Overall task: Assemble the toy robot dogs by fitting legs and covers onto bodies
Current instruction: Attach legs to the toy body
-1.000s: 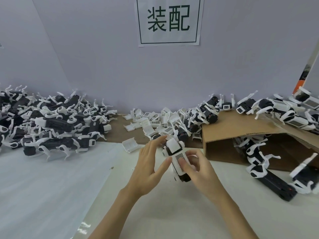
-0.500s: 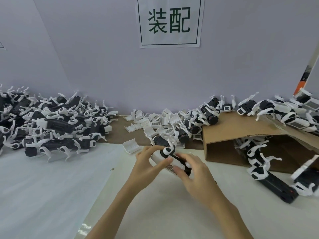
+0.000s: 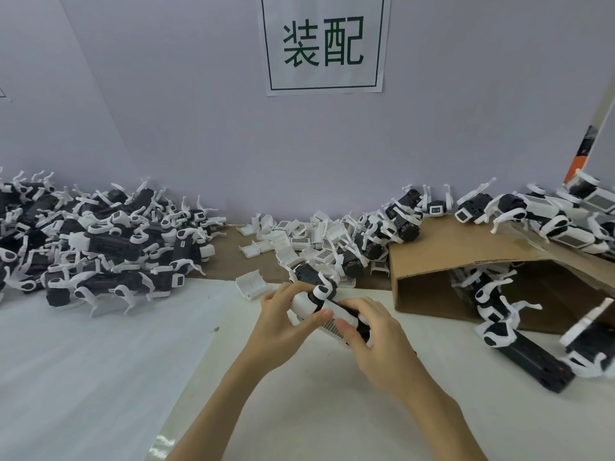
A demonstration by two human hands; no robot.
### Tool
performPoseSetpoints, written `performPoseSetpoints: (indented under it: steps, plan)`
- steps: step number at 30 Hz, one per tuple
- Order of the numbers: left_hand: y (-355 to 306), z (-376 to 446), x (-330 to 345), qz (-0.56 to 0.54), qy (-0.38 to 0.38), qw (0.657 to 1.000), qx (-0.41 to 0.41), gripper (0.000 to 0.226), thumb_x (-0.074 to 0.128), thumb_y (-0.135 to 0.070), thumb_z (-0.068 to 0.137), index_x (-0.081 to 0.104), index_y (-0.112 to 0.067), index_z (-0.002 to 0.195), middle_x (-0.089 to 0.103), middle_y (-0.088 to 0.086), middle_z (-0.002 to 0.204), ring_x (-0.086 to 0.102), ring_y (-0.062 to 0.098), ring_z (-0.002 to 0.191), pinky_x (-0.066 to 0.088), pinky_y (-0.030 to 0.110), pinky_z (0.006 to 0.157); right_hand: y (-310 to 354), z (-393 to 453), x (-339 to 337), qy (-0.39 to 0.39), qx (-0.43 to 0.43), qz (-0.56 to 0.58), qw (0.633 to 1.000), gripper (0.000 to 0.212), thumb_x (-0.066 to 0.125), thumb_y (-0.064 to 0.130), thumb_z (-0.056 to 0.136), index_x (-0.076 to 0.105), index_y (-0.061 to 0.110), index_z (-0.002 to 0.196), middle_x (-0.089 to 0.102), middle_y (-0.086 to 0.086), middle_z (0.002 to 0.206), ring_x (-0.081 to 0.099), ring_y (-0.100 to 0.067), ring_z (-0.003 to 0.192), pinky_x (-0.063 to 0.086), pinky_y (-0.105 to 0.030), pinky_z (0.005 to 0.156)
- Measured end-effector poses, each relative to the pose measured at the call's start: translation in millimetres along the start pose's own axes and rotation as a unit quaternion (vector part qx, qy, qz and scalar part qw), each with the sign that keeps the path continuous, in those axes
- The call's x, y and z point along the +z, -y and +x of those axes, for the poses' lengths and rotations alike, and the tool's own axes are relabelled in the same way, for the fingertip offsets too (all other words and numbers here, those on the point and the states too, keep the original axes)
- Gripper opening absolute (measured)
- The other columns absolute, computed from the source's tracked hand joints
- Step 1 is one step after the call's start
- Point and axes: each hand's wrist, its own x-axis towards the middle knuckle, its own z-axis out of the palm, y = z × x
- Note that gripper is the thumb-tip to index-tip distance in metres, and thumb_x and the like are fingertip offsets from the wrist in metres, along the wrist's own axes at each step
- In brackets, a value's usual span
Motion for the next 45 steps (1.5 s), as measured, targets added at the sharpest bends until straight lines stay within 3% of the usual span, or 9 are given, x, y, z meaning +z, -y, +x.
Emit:
performPoseSetpoints:
  steps: [7,14,23,27,31,34,38,41,45]
  plan:
    - [9,-3,3,0.027,0.045,0.998,-0.027,0.045,0.072,-0.075,0.071,0.065,-0.060,0.112,0.056,-0.034,0.117,0.032,-0.011,0.125,0.029,-0.002,0.094,-8,-2,4,0.026,0.055,-0.004,0.998,0.029,0.080,0.041,0.087,0.062,0.038,0.109,0.064,0.021,0.103,0.058,0.000,0.100,0.046,-0.017,0.079]
    - [4,-3,0,0.037,0.040,0.998,-0.012,0.040,0.078,-0.070,0.076,0.068,-0.051,0.110,0.061,-0.024,0.114,0.039,0.007,0.128,0.030,0.002,0.095,0,-1,-2,0.021,0.084,0.021,0.996,0.026,0.087,0.039,0.081,0.067,0.037,0.099,0.069,0.017,0.095,0.065,-0.006,0.089,0.054,-0.028,0.076]
    - [0,1,5,-0.048,-0.068,0.995,-0.046,0.038,0.078,-0.067,0.084,0.077,-0.029,0.087,0.077,-0.010,0.085,0.072,0.010,0.088,0.055,0.034,0.082,11,-3,13,-0.060,-0.058,-0.108,0.991,0.062,0.086,0.023,0.083,0.058,0.023,0.138,0.058,0.010,0.133,0.052,-0.015,0.128,0.051,-0.042,0.100]
    - [5,0,2,0.150,-0.069,0.985,0.055,0.049,0.063,-0.076,0.081,0.063,-0.037,0.112,0.066,-0.020,0.105,0.055,0.006,0.110,0.029,0.018,0.099,1,-5,10,-0.015,-0.022,0.025,0.999,0.053,0.071,0.014,0.097,0.049,0.025,0.145,0.051,0.011,0.141,0.049,-0.009,0.133,0.054,-0.025,0.100]
    - [1,1,-9,-0.006,0.068,0.997,0.040,0.048,0.069,-0.062,0.085,0.065,-0.040,0.127,0.069,-0.020,0.121,0.059,0.004,0.111,0.039,0.016,0.090,-2,-4,4,0.027,0.010,0.116,0.993,0.048,0.062,0.022,0.103,0.045,0.030,0.148,0.056,0.012,0.140,0.056,-0.011,0.128,0.050,-0.015,0.093]
    - [-4,-2,-3,-0.027,0.042,0.999,0.023,0.045,0.074,-0.061,0.083,0.071,-0.033,0.117,0.075,-0.016,0.111,0.066,0.008,0.105,0.044,0.028,0.089,-1,-5,7,-0.017,-0.016,0.046,0.999,0.059,0.068,0.026,0.099,0.044,0.022,0.153,0.049,0.011,0.150,0.045,-0.003,0.139,0.042,-0.013,0.105]
    - [-12,-7,17,0.000,-0.004,1.000,0.020,0.048,0.077,-0.065,0.078,0.065,-0.030,0.109,0.074,-0.013,0.104,0.067,0.012,0.104,0.045,0.033,0.098,3,-5,14,-0.091,0.002,-0.053,0.994,0.057,0.075,0.018,0.094,0.055,0.019,0.147,0.068,0.003,0.130,0.063,-0.020,0.119,0.055,-0.040,0.098]
    - [-13,-5,21,0.039,-0.084,0.996,0.021,0.048,0.076,-0.071,0.075,0.063,-0.030,0.097,0.068,-0.019,0.091,0.064,0.007,0.096,0.049,0.051,0.098,7,-2,14,-0.087,-0.009,-0.062,0.994,0.052,0.071,0.021,0.097,0.056,0.021,0.147,0.074,0.004,0.115,0.066,-0.023,0.105,0.055,-0.042,0.092]
    - [-15,-6,14,0.005,0.000,0.999,-0.038,0.043,0.064,-0.079,0.076,0.062,-0.050,0.108,0.069,-0.027,0.107,0.062,0.003,0.108,0.045,0.037,0.096,5,-4,11,-0.060,0.010,-0.059,0.996,0.054,0.067,0.024,0.100,0.049,0.034,0.151,0.072,0.010,0.113,0.062,-0.018,0.109,0.054,-0.037,0.093]
